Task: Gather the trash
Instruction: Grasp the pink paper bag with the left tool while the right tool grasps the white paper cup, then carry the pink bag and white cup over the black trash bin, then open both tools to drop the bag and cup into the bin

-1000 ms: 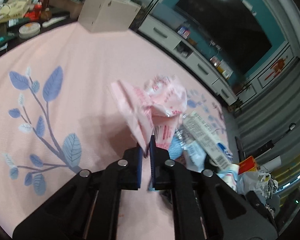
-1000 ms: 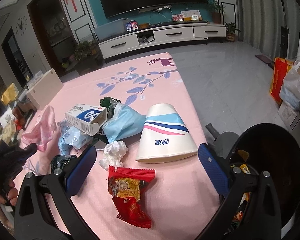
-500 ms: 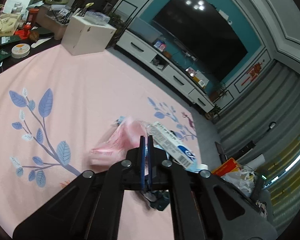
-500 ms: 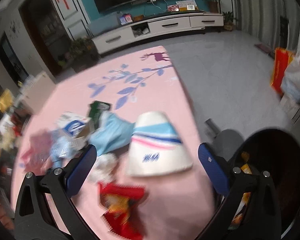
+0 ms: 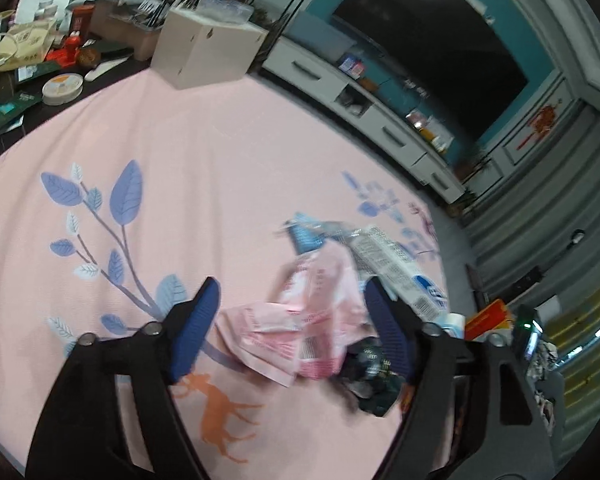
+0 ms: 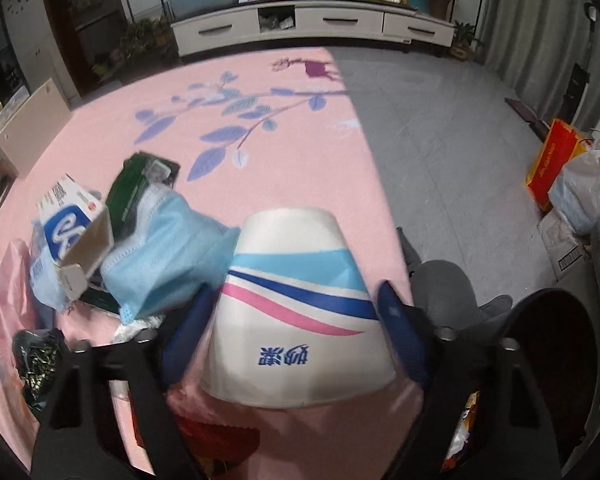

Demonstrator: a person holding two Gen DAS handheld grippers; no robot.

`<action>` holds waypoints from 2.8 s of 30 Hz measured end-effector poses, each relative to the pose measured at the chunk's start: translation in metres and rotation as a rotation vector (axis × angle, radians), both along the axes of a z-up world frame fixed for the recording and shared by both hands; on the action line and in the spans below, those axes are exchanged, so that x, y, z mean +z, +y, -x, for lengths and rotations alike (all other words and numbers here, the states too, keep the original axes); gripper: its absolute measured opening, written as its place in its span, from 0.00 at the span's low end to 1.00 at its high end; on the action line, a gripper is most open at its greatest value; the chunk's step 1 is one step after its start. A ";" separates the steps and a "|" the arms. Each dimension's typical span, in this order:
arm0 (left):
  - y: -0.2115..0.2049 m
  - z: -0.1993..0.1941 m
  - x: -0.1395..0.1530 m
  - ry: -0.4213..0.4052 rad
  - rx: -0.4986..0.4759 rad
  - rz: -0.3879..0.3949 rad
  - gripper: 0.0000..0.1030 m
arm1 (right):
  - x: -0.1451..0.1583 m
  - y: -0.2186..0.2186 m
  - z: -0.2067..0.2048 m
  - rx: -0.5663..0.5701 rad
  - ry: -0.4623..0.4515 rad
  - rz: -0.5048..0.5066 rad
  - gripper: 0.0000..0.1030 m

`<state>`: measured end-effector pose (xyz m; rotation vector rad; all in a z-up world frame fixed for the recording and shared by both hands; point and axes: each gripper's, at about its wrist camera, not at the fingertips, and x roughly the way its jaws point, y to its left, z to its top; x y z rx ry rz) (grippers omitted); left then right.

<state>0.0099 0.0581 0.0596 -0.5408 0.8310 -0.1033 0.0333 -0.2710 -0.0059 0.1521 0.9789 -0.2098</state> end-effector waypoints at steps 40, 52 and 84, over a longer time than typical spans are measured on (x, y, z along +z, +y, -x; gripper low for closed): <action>-0.097 0.055 0.069 -0.233 -0.325 0.040 0.24 | 0.123 -0.040 0.149 -0.142 -0.427 -0.118 0.74; -0.251 0.082 0.073 -0.213 -0.597 0.012 0.24 | 0.122 -0.135 0.221 -0.402 -0.492 -0.140 0.74; -0.420 0.068 -0.033 0.068 -0.868 -0.042 0.87 | 0.067 -0.194 0.219 -0.510 -0.301 -0.213 0.76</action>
